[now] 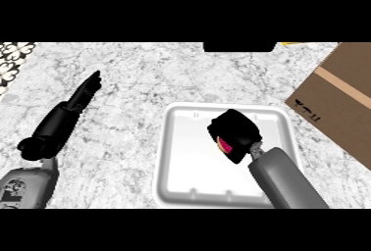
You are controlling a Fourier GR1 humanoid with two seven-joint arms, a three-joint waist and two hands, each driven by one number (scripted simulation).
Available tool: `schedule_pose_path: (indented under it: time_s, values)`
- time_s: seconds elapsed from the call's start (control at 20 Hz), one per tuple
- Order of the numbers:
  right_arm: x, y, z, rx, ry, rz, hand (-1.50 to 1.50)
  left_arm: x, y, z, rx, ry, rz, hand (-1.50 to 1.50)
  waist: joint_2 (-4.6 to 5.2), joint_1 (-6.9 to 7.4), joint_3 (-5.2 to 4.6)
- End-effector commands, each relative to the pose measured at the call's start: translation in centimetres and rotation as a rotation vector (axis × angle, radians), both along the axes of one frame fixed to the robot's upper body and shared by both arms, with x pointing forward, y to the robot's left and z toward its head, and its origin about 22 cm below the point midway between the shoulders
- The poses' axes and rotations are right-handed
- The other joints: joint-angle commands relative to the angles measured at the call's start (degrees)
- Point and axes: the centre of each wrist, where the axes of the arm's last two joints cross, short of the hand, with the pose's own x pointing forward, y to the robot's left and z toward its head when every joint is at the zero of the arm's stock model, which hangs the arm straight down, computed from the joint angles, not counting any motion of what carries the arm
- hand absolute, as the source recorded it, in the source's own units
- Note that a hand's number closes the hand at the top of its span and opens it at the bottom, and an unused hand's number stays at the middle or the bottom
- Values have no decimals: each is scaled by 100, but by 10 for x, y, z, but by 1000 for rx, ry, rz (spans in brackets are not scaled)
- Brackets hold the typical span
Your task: Pick the cupcake from the tray and place it in the cardboard box
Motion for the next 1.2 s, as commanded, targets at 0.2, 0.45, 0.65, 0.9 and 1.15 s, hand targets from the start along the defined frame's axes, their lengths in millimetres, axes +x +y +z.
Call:
schedule_pose_path:
  time_s: [0.2, 0.45, 0.65, 0.9, 1.15]
  values:
    - [7, -47, 8, 236, -38, -231, 150, -6, 3, -8, -1, 13, 8, 0, 1, -15, -1]
    - [-13, -45, 70, 254, -228, -156, 150, -15, 23, -13, 6, 16, 9, 0, -30, -62, -5]
    - [-43, -58, 102, 272, -295, -177, 150, -2, 3, -15, -6, 13, 12, 0, -20, -90, -4]
    - [-29, -87, 148, 469, -426, -449, 150, 3, 4, -7, 3, 10, 23, 0, -25, -111, -2]
    - [-24, -123, 180, 577, -478, -675, 150, 3, -5, -6, -6, 7, 5, 0, -13, -42, -1]
